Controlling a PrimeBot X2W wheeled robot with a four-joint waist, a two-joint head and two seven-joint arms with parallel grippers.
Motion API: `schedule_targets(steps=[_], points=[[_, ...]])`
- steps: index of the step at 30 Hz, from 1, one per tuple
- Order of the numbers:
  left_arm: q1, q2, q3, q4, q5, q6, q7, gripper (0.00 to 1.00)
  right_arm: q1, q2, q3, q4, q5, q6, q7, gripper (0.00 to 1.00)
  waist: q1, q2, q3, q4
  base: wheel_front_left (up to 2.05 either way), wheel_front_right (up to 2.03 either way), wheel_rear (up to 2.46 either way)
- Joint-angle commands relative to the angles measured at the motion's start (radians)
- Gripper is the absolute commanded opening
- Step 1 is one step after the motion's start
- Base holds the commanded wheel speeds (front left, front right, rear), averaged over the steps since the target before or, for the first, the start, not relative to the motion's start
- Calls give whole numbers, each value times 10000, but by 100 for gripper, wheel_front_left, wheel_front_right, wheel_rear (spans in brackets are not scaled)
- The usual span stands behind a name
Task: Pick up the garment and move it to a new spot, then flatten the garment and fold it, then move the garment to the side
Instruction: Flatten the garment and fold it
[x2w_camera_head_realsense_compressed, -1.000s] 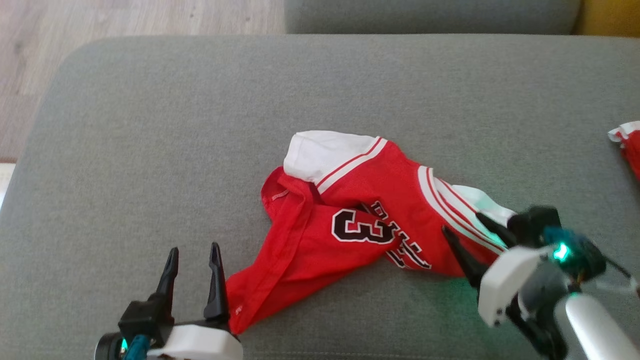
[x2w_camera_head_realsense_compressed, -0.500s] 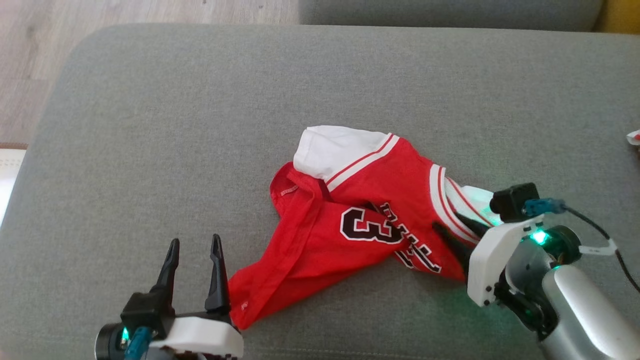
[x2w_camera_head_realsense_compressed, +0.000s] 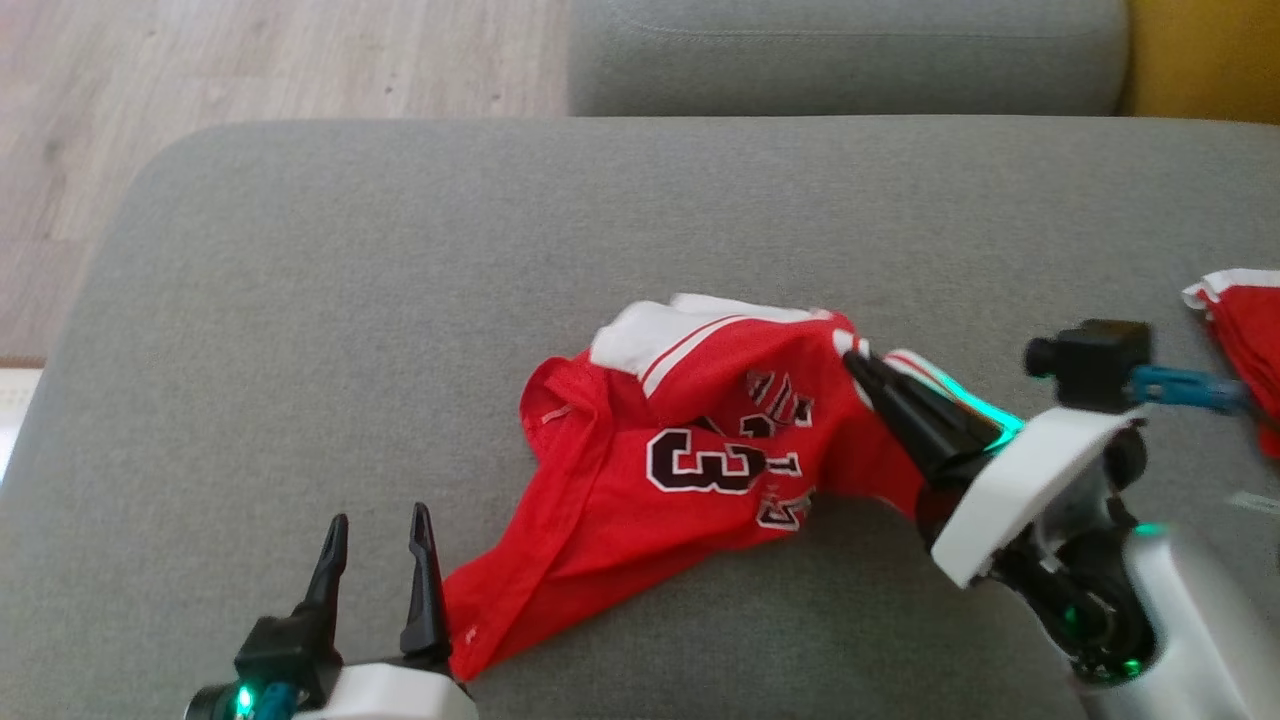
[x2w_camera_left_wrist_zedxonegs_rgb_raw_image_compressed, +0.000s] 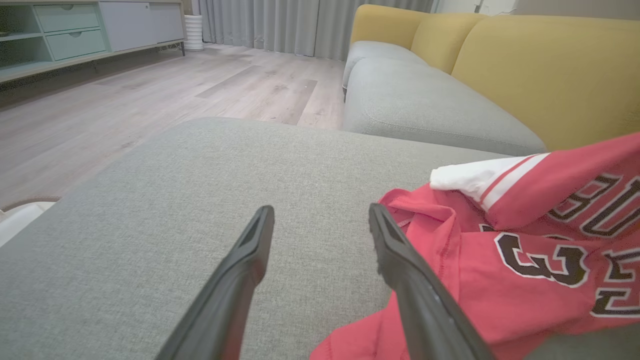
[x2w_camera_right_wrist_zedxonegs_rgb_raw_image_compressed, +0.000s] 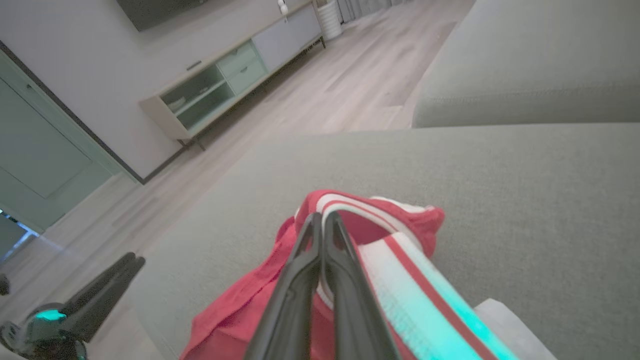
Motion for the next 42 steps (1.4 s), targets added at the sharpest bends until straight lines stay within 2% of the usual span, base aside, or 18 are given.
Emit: schedule_targets(steps=[1, 7, 12, 16, 21, 22, 28, 29, 30, 31, 32, 36, 39, 42], points=[[-317, -15, 334, -322, 85, -37, -124, 100, -197, 147, -102, -906, 187, 69, 156, 0, 0, 0, -58, -77, 0, 0, 0], [-369, -57, 253, -325, 78, -83, -124, 100, -722, 766, -627, -2277, 615, 69, 1004, 0, 0, 0, -85, 10, 0, 0, 0], [-533, -182, 139, -348, 60, -146, -124, 100, -1828, 918, -1144, -2032, 327, 69, 1755, 0, 0, 0, 42, 429, 0, 0, 0], [-676, -278, 63, -315, 62, -234, -124, 100, -2646, 813, -1772, -818, -204, 69, 2130, 0, 0, 0, 308, 856, 0, 0, 0], [-906, -394, -133, -214, 120, -379, -124, 100, -3546, 808, -2602, 1761, -1087, 69, 2245, 0, 0, 0, 689, 1351, 0, 0, 0], [-906, -394, -133, -214, 120, -379, -124, 100, -3546, 808, -2602, 1761, -1087, 69, 2245, 0, 0, 0, 689, 1351, 0, 0, 0], [-1231, -508, -544, -29, 176, -536, -124, 100, -4509, 906, -3561, 4884, -2343, 69, 767, 0, 0, 0, 941, 1916, 0, 0, 0], [-1263, -520, -585, -16, 178, -534, -124, 100, -4676, 921, -3700, 5273, -2523, 69, 348, 5, 0, 0, 961, 1953, 0, 0, 0], [-1290, -531, -618, -9, 176, -529, -124, 100, -4835, 921, -3823, 5635, -2735, 69, -85, 29, 0, 0, 989, 1978, 0, 0, 0], [-1316, -539, -641, -3, 170, -520, -124, 100, -4971, 901, -3855, 5955, -2960, 69, -495, 75, 0, 0, 1006, 1993, 0, 0, 0], [-1335, -547, -658, 7, 165, -510, -124, 100, -5063, 867, -3802, 6232, -3153, 69, -850, 100, 0, 0, 1002, 2001, 0, 0, 0], [-1264, -563, -573, 36, 122, -407, -124, 100, -5083, 685, -3156, 6736, -3460, 69, -1876, 100, 0, 0, 836, 1818, 0, 0, 0], [-1126, -567, -388, 14, 113, -314, -124, 100, -4674, 421, -2475, 6519, -3429, 69, -2301, 100, 0, 0, 628, 1495, 0, 0, 0], [-987, -528, -184, -43, 142, -273, -124, 100, -3926, 195, -2294, 6063, -3378, 69, -2489, 100, 0, 0, 411, 1140, 0, 0, 0]])
